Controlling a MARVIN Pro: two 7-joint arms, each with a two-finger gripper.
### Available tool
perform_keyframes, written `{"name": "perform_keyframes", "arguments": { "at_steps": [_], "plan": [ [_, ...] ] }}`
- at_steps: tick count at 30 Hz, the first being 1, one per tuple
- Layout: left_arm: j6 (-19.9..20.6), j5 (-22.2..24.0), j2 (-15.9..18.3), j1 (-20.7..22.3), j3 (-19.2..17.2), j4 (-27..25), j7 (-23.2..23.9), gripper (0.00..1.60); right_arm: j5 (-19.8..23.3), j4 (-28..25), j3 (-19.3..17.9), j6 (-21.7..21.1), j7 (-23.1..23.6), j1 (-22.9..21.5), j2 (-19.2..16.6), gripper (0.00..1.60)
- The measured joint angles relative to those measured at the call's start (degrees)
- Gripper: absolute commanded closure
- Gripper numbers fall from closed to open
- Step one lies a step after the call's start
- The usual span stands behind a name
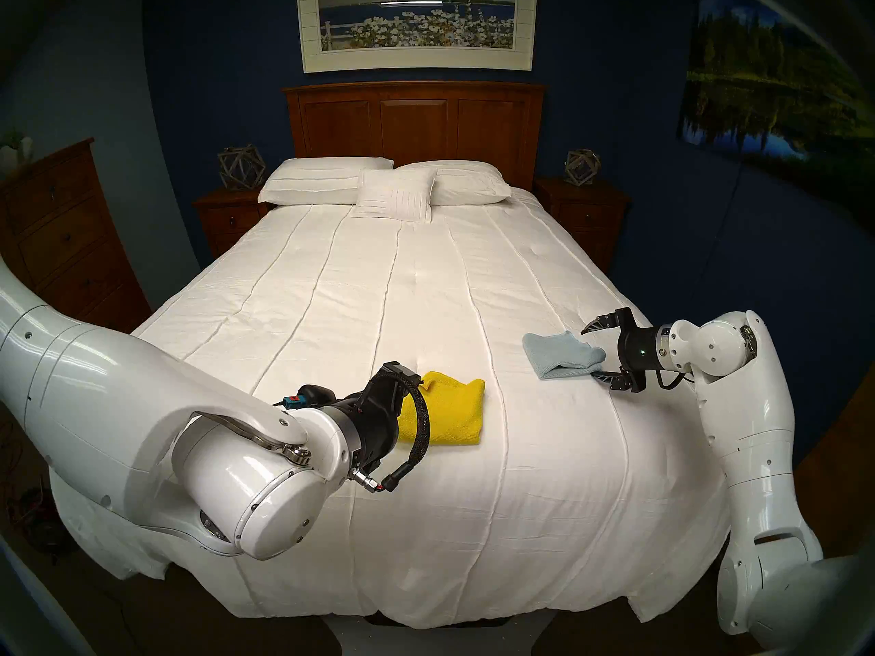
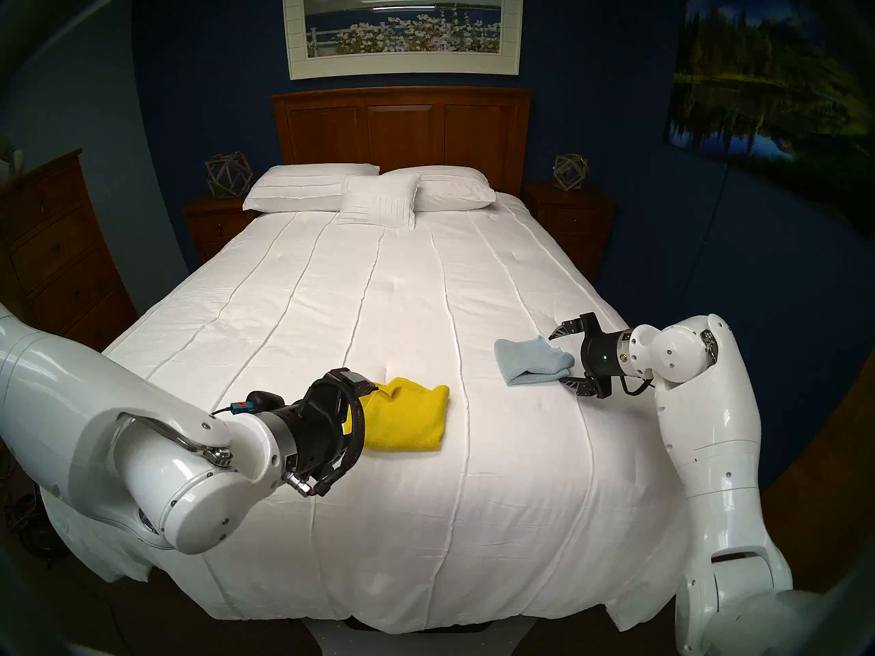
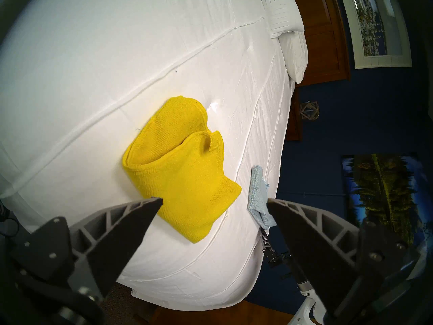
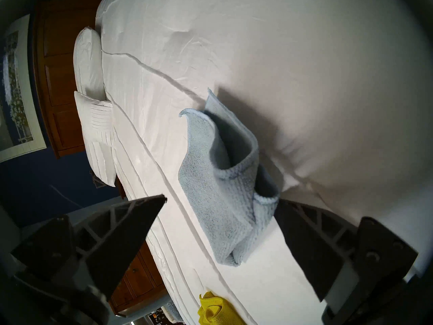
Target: Fold the hand towels twice and stack them up
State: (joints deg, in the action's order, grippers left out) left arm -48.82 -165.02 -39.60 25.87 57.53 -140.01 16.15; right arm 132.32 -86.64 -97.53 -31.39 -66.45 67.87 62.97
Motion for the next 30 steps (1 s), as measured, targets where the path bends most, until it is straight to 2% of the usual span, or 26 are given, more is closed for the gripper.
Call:
{"name": "perform_keyframes", "arguments": {
  "at_steps": [16, 30],
  "plan": [
    [-0.1, 0.0, -0.2, -0.2, -0.2, 0.0, 0.0, 0.0, 1.2, -1.2, -1.1, 0.8, -1.3, 0.2, 0.6, 0.0],
    [-0.1, 0.0, -0.1, -0.2, -0.1, 0.0, 0.1, 0.0, -2.8, 2.3, 0.5, 1.1, 1.4, 0.0, 1.7, 0.0]
  ]
}}
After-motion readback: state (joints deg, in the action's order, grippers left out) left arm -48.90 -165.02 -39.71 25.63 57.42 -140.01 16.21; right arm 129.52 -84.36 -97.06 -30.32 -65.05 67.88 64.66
